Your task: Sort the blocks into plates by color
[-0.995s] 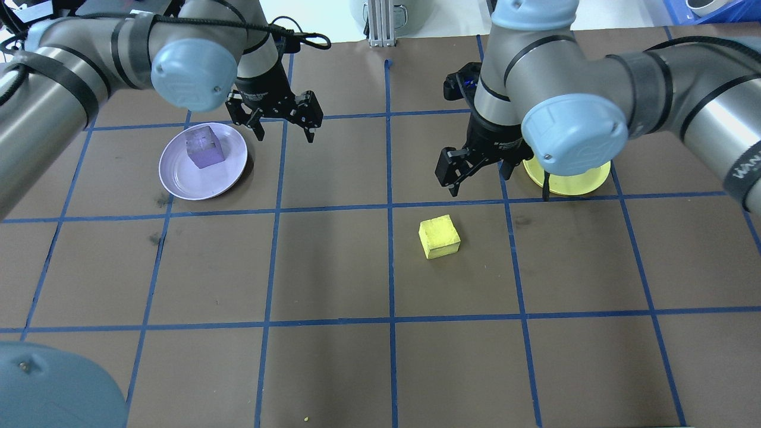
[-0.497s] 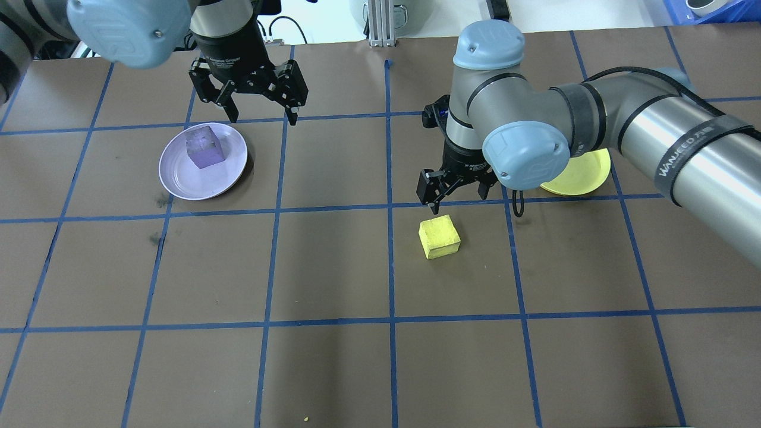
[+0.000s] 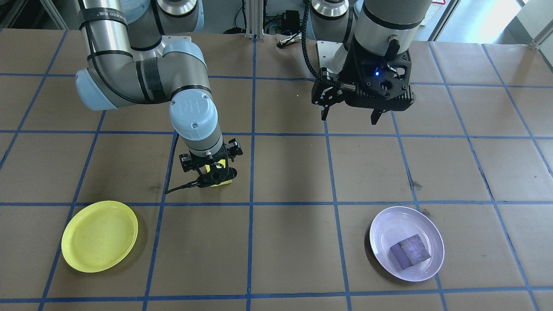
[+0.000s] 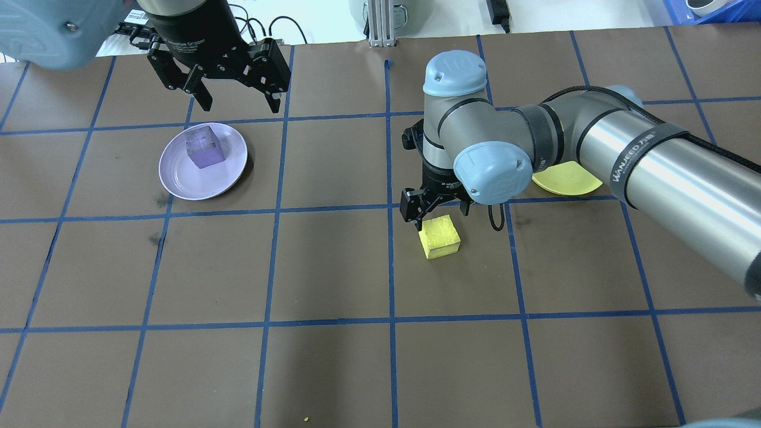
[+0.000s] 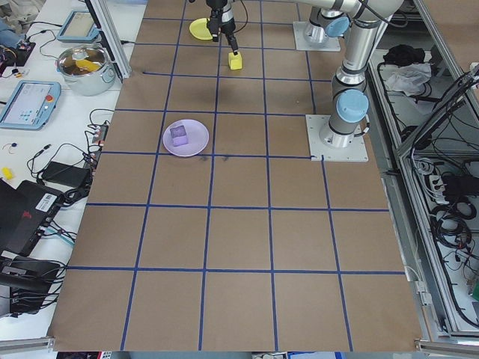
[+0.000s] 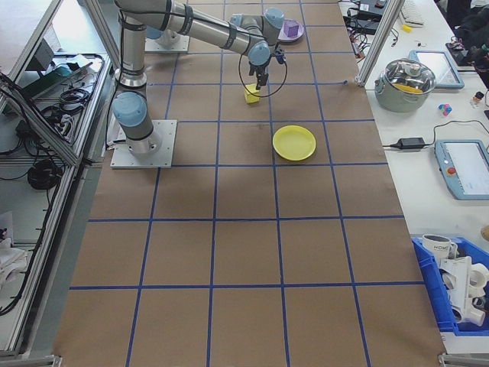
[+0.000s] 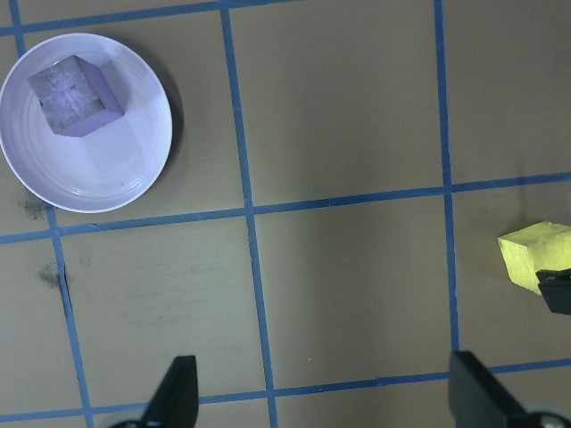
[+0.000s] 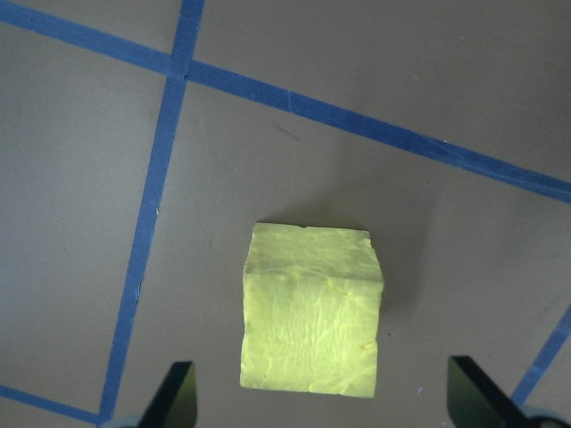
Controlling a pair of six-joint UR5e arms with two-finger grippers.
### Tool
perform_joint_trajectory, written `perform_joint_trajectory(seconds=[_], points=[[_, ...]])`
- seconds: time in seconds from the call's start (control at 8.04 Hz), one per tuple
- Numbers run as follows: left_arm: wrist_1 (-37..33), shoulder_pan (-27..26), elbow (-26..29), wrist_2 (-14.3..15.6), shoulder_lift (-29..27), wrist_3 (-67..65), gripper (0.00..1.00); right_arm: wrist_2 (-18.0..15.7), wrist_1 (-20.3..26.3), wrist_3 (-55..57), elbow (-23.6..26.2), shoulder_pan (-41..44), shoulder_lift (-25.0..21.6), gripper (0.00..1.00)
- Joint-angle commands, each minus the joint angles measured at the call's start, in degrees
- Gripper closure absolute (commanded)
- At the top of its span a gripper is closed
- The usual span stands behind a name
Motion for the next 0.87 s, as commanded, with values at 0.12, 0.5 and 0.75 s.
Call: perform_joint_trajectory(seconds=[0.12,0.5,0.75], points=[[0.69,0.15,-0.61,0.05,-0.85,0.03,0.00,-0.55,-1.86,-0.07,0.47,0.46,0.94,0.00],[0.69,0.15,-0.79,0.05,-1.37,0.03,0.00,-0.47,-5.37,0.99,1.34,0.46,2.34,0.00],[0.60,0.15,-0.87,0.05,-1.37,0.03,0.00,-0.55,-6.70,0.90,1.43,0.46,3.66,0.00]])
